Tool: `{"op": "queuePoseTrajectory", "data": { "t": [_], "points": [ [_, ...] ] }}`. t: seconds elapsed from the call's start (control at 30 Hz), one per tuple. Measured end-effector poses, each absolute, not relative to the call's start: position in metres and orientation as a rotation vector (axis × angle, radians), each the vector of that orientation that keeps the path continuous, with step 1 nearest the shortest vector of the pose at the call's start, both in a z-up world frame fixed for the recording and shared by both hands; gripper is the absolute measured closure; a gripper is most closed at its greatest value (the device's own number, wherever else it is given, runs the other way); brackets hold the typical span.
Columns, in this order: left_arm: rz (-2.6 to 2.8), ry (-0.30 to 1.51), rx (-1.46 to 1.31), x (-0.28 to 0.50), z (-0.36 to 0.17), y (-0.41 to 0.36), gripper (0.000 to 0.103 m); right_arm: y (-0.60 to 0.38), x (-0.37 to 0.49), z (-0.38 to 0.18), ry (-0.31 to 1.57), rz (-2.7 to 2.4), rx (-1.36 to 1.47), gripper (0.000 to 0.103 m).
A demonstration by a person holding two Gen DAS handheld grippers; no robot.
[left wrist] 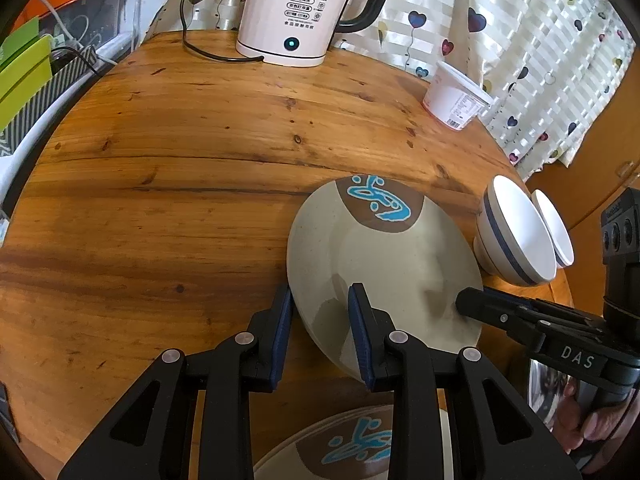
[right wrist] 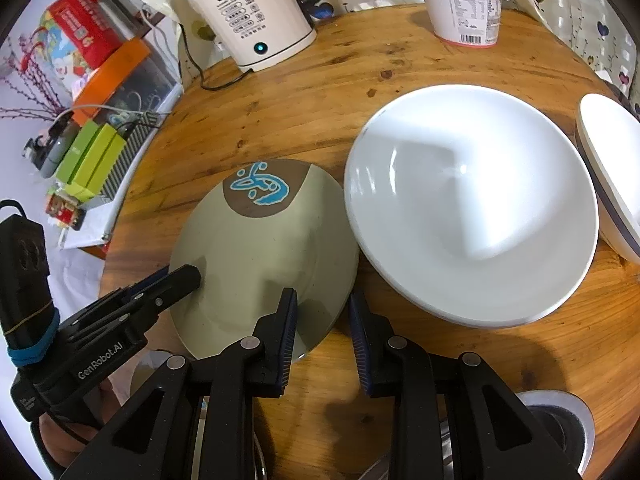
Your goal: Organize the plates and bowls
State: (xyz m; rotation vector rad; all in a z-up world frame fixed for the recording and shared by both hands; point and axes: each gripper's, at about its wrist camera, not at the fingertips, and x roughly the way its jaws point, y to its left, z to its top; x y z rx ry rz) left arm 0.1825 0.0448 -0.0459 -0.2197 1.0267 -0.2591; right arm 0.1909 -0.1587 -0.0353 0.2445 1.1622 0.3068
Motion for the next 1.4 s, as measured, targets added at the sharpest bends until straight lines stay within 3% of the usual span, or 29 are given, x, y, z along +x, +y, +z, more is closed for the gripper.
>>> {"op": "queuePoseTrajectory", "data": {
  "t": [1.4],
  "points": [
    [-0.195,0.964,-0.254,0.131,-0.020,0.061,0.074,-0.141,0.158,-0.008,1.101,0.385,0.203,0.078]
  ]
}}
